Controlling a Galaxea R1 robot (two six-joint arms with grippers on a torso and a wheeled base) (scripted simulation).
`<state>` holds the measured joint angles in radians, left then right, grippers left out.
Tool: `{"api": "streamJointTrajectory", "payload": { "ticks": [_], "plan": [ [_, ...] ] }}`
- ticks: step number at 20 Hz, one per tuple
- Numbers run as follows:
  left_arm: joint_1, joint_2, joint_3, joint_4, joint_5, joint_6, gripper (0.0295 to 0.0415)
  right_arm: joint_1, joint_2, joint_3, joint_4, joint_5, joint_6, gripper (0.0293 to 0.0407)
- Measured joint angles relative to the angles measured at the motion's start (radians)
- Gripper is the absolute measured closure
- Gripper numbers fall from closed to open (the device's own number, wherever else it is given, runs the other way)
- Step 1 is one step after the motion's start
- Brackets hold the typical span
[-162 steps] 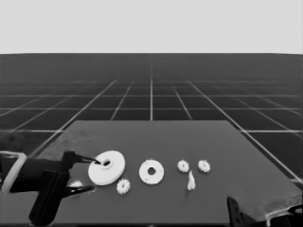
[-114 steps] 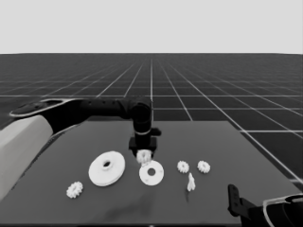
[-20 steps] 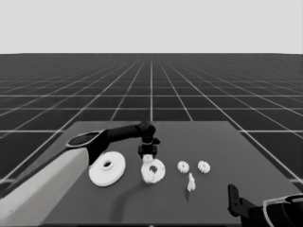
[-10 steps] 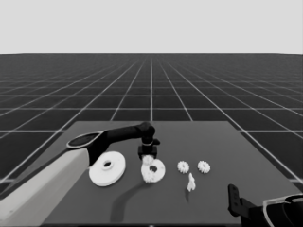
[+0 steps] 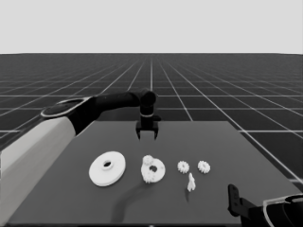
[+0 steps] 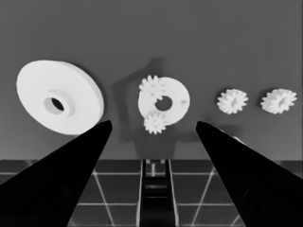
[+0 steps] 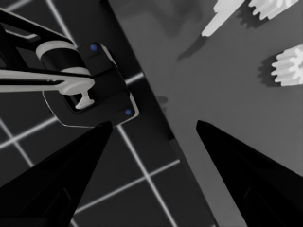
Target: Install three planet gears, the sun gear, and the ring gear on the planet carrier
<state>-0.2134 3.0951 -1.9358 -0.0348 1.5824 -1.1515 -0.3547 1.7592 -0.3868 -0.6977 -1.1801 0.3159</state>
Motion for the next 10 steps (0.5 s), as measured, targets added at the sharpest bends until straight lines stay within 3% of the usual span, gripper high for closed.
{"api": "streamJointTrajectory", "payload": {
  "ticks": [1,2,3,4,5,7,10],
  "plan": [
    [-0.001,0.0,-0.001,-0.001,0.0,0.001,0.0326,0.0,0.0,0.0,0.0,0.0,0.0,0.0315],
    [-0.039,-0.261,0.466,0.138,-0.362,0.482,0.0301,0.0,0.0,0.0,0.0,0.0,0.0,0.0315],
    [-0.075,-0.665,0.895,0.223,-0.587,0.899,0.0295,0.0,0.0,0.0,0.0,0.0,0.0,0.0315],
    [-0.097,-0.956,1.148,0.274,-0.717,1.148,0.0311,0.0,0.0,0.0,0.0,0.0,0.0,0.0315],
    [-0.109,-1.12,1.301,0.303,-0.795,1.294,0.0319,0.0,0.0,0.0,0.0,0.0,0.0,0.0315],
    [-0.121,-1.267,1.444,0.33,-0.867,1.43,0.0325,0.0,0.0,0.0,0.0,0.0,0.0,0.0315],
    [-0.127,-1.326,1.503,0.342,-0.898,1.488,0.0326,0.0,0.0,0.0,0.0,0.0,0.0,0.0315]
  ]
}}
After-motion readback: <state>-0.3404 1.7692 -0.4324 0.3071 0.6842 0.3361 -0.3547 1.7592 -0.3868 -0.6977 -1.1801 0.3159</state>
